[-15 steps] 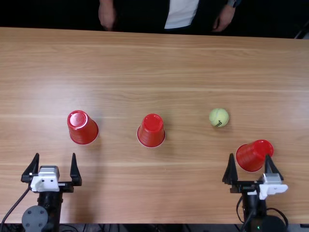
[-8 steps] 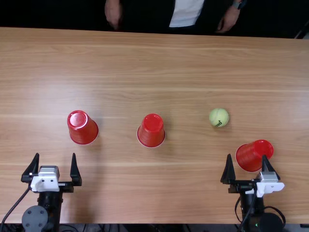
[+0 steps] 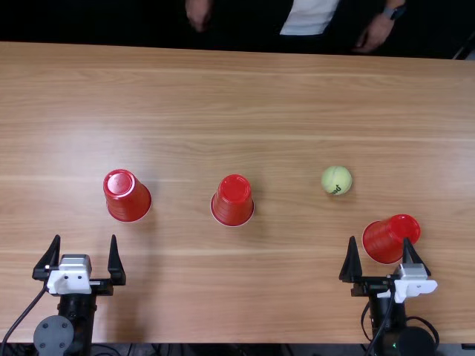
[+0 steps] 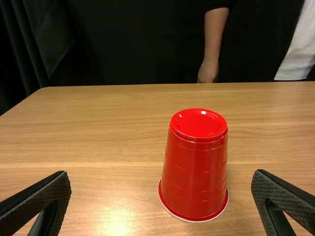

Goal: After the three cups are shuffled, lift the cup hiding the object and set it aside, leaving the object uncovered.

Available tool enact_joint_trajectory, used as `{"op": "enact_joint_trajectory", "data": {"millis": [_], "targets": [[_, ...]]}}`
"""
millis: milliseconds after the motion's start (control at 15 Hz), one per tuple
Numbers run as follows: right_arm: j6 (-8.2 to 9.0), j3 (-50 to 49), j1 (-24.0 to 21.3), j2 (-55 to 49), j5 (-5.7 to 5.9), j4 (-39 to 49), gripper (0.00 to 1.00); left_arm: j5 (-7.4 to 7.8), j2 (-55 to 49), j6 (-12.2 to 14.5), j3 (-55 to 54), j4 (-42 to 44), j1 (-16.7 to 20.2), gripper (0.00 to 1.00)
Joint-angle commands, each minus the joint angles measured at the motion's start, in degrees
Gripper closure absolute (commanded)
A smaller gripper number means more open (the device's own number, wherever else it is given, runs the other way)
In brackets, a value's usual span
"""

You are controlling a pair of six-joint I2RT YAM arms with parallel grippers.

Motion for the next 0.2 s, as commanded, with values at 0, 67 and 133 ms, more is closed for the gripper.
{"op": "enact_joint_trajectory", "data": {"millis": [0,67,133], "targets": [[0.26,0.1,-0.7,-0.4,0.23,0.2,0.0,-0.18,-0.6,0.3,-0.4,-1.1,-0.2,0.0],[0.26,0.1,-0.6,-0.4,0.23,0.2,0.0,-0.18,-0.6,0.3,-0.4,-1.1,-0.2,0.0],[0.26,0.1,-0.7,-0.4,0.23,0.2,0.0,-0.18,-0.6,0.3,-0.4,-1.1,-0.2,0.0]]}}
